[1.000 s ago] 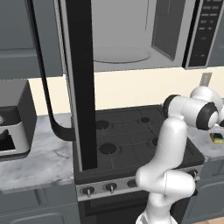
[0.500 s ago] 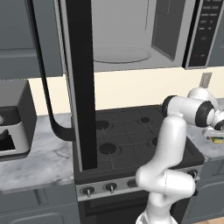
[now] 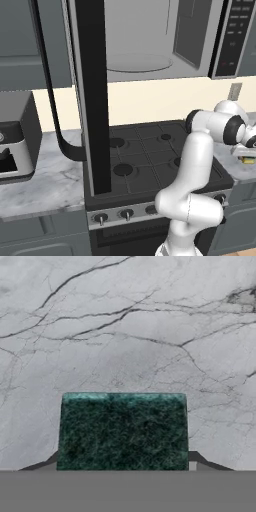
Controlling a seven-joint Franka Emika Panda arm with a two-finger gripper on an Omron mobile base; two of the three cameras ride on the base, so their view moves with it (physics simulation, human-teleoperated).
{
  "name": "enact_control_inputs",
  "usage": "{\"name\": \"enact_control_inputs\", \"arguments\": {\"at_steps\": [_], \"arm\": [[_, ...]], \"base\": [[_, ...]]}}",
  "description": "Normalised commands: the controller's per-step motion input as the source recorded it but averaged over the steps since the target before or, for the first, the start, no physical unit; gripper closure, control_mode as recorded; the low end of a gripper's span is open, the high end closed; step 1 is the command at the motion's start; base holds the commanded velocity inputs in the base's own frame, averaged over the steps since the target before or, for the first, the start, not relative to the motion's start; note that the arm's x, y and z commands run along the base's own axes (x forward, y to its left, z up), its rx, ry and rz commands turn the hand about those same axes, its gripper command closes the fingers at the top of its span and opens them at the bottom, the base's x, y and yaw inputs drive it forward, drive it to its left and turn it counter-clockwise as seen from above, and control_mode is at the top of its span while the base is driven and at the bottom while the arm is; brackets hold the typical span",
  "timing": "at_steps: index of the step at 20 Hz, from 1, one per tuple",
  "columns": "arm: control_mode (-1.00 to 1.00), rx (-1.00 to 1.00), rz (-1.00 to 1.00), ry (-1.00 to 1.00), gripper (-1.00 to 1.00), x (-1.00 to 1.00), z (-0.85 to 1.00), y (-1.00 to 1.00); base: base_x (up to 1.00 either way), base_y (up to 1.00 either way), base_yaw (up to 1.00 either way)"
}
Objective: Place the sponge inside the microwave to prepare for sanitizing.
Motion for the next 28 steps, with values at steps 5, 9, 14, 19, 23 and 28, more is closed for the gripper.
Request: {"name": "enact_control_inputs", "arguments": {"at_steps": [5,9,14,19,23,28], "arm": [[-1.0,0.0,0.0,0.0,1.0,-0.04,0.02,0.05],[-1.0,-0.07,0.0,-0.13,1.0,-0.37,0.44,0.5],[-1.0,0.0,0.0,-0.1,1.0,-0.57,0.85,0.35],[-1.0,-0.13,0.0,-0.21,1.0,-0.96,0.7,0.93],[-1.0,-0.05,0.0,-0.17,1.0,-0.72,0.71,0.69],[-1.0,-0.21,0.0,-0.09,1.0,-0.16,0.65,0.76]], "base": [[0.0,0.0,0.0],[0.0,0.0,0.0],[0.0,0.0,0.0],[0.0,0.0,0.0],[0.0,0.0,0.0],[0.0,0.0,0.0]]}}
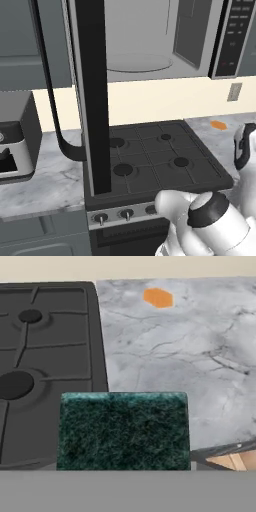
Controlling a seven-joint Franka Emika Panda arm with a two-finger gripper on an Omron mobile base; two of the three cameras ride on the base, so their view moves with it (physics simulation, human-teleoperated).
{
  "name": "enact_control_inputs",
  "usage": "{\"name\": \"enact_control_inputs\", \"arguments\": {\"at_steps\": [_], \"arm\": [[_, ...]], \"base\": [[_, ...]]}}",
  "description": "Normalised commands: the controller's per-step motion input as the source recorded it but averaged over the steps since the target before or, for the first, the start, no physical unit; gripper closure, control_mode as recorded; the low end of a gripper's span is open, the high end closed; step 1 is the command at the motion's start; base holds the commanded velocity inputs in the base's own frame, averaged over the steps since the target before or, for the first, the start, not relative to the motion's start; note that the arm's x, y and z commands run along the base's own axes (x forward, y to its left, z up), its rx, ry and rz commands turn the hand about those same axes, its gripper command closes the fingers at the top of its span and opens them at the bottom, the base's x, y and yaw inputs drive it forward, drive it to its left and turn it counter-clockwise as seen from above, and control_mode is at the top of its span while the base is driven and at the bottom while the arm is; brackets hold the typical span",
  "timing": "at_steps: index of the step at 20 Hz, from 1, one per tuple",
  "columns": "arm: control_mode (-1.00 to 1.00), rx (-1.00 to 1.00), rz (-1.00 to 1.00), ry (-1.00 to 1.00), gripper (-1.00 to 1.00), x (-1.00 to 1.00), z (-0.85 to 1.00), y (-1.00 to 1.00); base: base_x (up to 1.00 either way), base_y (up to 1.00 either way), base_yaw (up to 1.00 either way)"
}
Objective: Place the sponge inside the microwave to prepare for sanitizing.
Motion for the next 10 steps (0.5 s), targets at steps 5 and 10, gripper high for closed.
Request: {"name": "enact_control_inputs", "arguments": {"at_steps": [5,10], "arm": [[-1.0,-0.13,-0.02,0.0,1.0,0.0,0.56,0.85],[-1.0,0.01,-0.15,0.0,1.0,0.0,0.47,0.92]], "base": [[0.0,0.0,0.0],[0.0,0.0,0.0]]}}
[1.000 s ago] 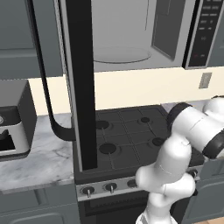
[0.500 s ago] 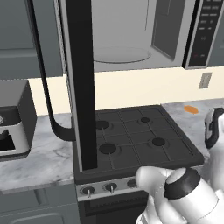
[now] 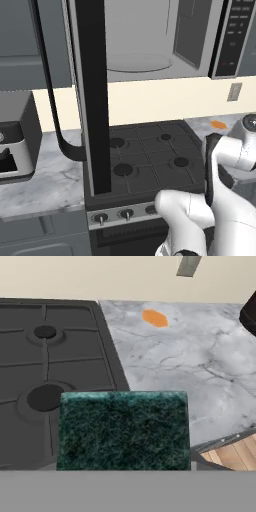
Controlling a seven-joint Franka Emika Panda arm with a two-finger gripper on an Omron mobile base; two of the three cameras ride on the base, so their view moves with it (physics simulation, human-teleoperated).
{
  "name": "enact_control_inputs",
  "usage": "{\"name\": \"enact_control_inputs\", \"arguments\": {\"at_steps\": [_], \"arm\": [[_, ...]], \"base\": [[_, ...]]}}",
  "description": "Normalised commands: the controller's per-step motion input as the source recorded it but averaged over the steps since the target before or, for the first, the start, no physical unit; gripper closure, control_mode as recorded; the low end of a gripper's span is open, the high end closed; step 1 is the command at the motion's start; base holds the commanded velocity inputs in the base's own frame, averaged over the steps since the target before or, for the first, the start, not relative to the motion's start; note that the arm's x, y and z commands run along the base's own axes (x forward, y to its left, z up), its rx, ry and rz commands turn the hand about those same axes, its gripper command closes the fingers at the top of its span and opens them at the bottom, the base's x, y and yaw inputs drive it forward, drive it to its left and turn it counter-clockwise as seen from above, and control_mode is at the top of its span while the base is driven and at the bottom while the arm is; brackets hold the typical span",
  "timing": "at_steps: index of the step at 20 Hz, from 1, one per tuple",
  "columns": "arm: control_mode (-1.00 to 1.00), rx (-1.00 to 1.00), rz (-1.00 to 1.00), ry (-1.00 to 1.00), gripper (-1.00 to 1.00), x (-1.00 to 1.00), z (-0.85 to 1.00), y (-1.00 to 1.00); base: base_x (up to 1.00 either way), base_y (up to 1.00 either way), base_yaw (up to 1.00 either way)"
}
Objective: Place the sponge inside the microwave to prepare for sanitizing.
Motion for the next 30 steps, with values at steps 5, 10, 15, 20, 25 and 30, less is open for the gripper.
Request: {"name": "enact_control_inputs", "arguments": {"at_steps": [5,10,15,20,25,30], "arm": [[-1.0,0.19,-0.18,0.0,1.0,-0.08,0.65,0.51],[-1.0,0.15,0.05,-0.01,1.0,-0.59,0.3,0.12],[-1.0,0.07,0.19,-0.02,1.0,-0.32,0.45,0.18],[-1.0,-0.13,0.05,-0.1,1.0,-0.18,0.25,0.48],[-1.0,-0.06,0.0,-0.18,1.0,-0.29,0.53,0.58],[-1.0,0.0,0.02,-0.11,1.0,-0.37,0.81,0.4]], "base": [[0.0,0.0,0.0],[0.0,0.0,0.0],[0.0,0.0,0.0],[0.0,0.0,0.0],[0.0,0.0,0.0],[0.0,0.0,0.0]]}}
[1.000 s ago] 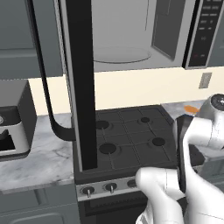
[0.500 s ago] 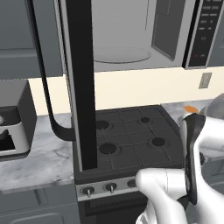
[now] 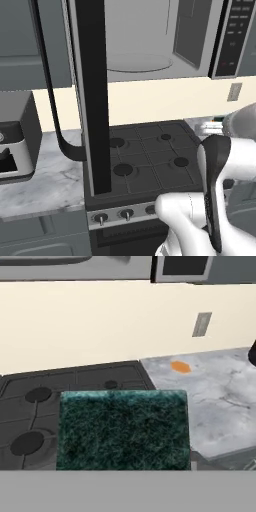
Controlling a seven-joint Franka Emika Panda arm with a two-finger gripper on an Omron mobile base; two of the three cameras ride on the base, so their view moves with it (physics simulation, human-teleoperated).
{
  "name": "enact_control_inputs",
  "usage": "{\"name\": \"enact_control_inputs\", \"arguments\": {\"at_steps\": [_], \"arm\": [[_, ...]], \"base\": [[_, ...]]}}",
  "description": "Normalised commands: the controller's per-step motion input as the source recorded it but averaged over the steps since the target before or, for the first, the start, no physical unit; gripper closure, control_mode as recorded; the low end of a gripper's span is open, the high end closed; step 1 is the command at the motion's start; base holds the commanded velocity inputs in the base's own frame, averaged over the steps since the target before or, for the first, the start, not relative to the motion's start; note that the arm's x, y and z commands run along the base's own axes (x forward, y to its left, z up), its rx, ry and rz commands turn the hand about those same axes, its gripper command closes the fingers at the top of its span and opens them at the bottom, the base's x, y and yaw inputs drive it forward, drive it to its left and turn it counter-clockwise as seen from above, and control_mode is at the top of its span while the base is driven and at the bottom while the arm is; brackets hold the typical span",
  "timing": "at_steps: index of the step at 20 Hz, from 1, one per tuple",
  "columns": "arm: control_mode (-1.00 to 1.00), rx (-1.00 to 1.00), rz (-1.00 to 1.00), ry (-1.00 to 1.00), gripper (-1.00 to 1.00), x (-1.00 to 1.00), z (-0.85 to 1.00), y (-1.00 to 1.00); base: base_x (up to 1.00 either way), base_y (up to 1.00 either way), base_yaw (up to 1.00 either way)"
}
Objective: Place the sponge inside the microwave to prepare for sanitizing.
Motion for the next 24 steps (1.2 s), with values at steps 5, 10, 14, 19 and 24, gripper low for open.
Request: {"name": "enact_control_inputs", "arguments": {"at_steps": [5,10,14,19,24], "arm": [[-1.0,0.0,0.13,-0.16,1.0,-0.42,0.55,0.3],[-1.0,0.0,0.16,-0.18,1.0,-0.35,0.62,0.39],[-1.0,-0.06,0.01,-0.18,1.0,-0.09,0.7,0.36],[-1.0,-0.1,0.01,-0.04,1.0,0.0,0.58,0.22],[-1.0,0.0,0.22,-0.03,1.0,0.04,0.56,0.0]], "base": [[0.0,0.0,0.0],[0.0,0.0,0.0],[0.0,0.0,0.0],[0.0,0.0,0.0],[0.0,0.0,0.0]]}}
